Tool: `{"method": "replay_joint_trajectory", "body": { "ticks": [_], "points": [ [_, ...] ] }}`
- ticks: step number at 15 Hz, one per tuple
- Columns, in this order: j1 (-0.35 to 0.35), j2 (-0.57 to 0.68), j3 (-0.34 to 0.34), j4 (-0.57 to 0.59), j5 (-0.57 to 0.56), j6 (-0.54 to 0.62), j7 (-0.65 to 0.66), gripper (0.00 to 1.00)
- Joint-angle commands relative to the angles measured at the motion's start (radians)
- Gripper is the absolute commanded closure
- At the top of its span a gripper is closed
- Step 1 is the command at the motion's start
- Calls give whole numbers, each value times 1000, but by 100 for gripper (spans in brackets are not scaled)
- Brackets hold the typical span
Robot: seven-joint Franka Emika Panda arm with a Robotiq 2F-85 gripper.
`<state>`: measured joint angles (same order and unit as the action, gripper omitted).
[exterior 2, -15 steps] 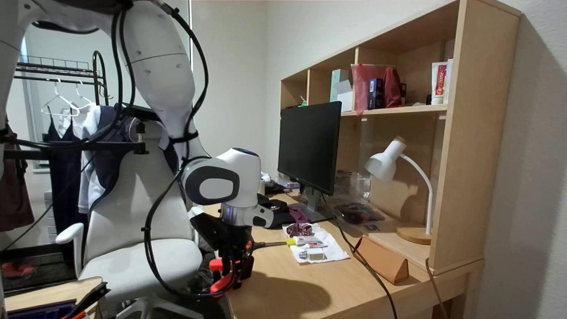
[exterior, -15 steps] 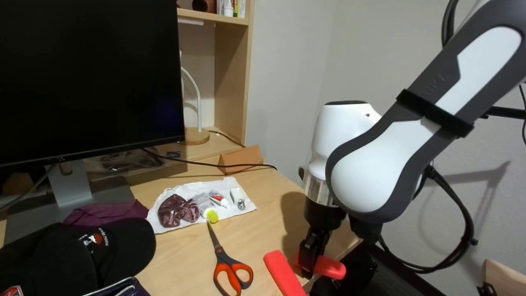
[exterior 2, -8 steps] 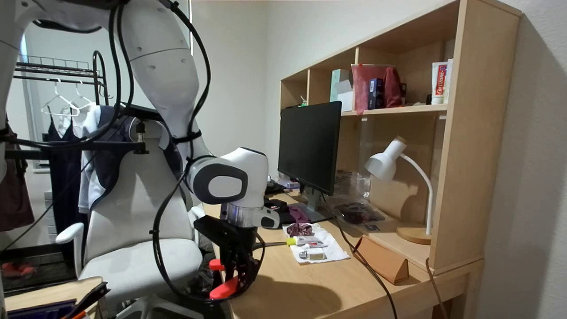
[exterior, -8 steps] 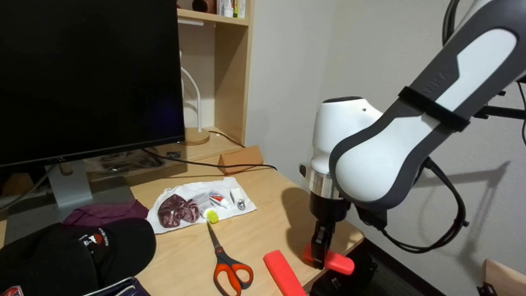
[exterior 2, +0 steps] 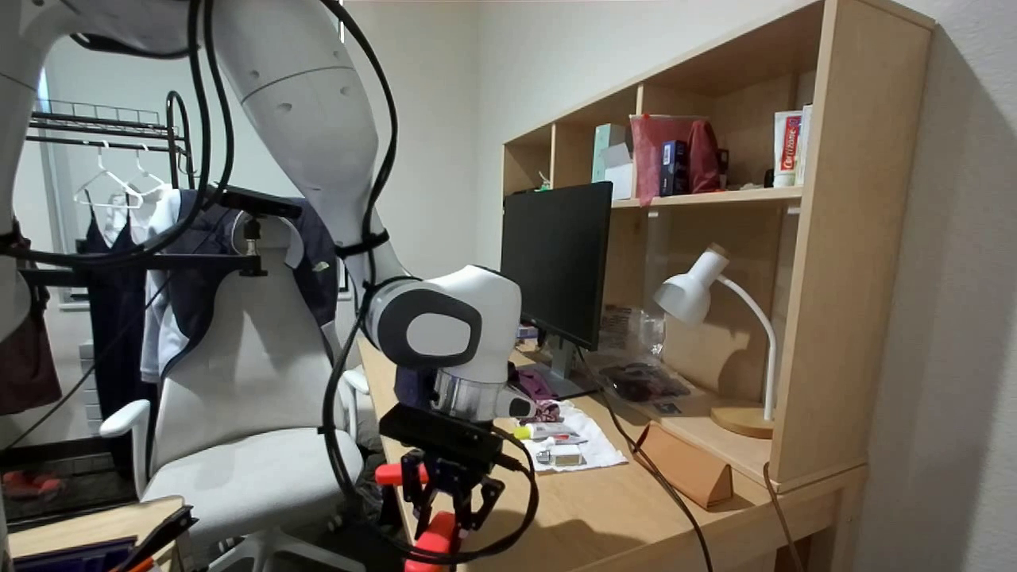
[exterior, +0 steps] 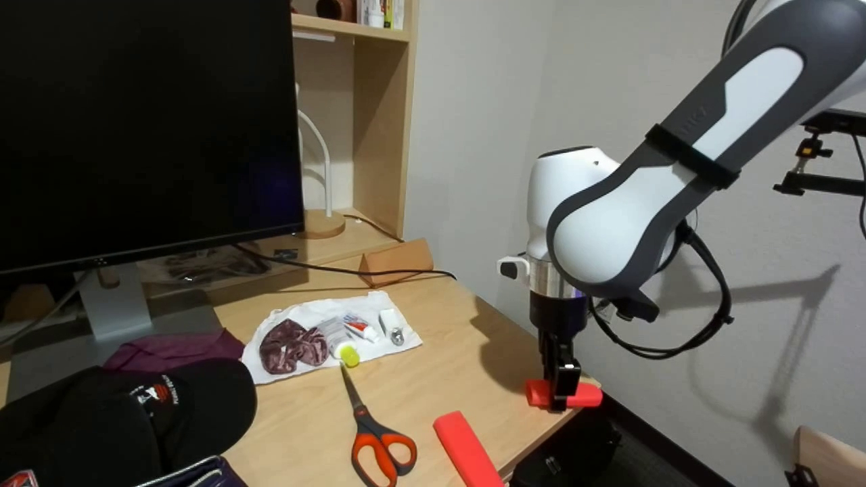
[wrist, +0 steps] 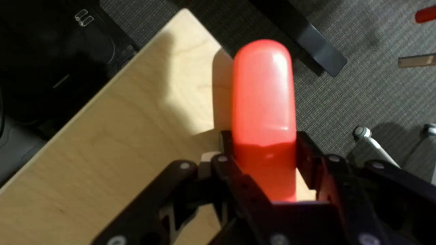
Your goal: Align the orange objects in front of each other
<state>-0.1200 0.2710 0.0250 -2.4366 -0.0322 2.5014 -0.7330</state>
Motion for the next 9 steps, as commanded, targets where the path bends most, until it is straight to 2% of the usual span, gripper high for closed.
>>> {"method": "replay_joint_trajectory", "body": {
  "ticks": [1,5,9],
  "points": [
    [-17,18,-18,61,-90,-29,-120,77],
    [-16,25,-36,103,-187,-20,-228,77],
    [-30,56,-14,119,-157,21,-380,77]
  ]
}}
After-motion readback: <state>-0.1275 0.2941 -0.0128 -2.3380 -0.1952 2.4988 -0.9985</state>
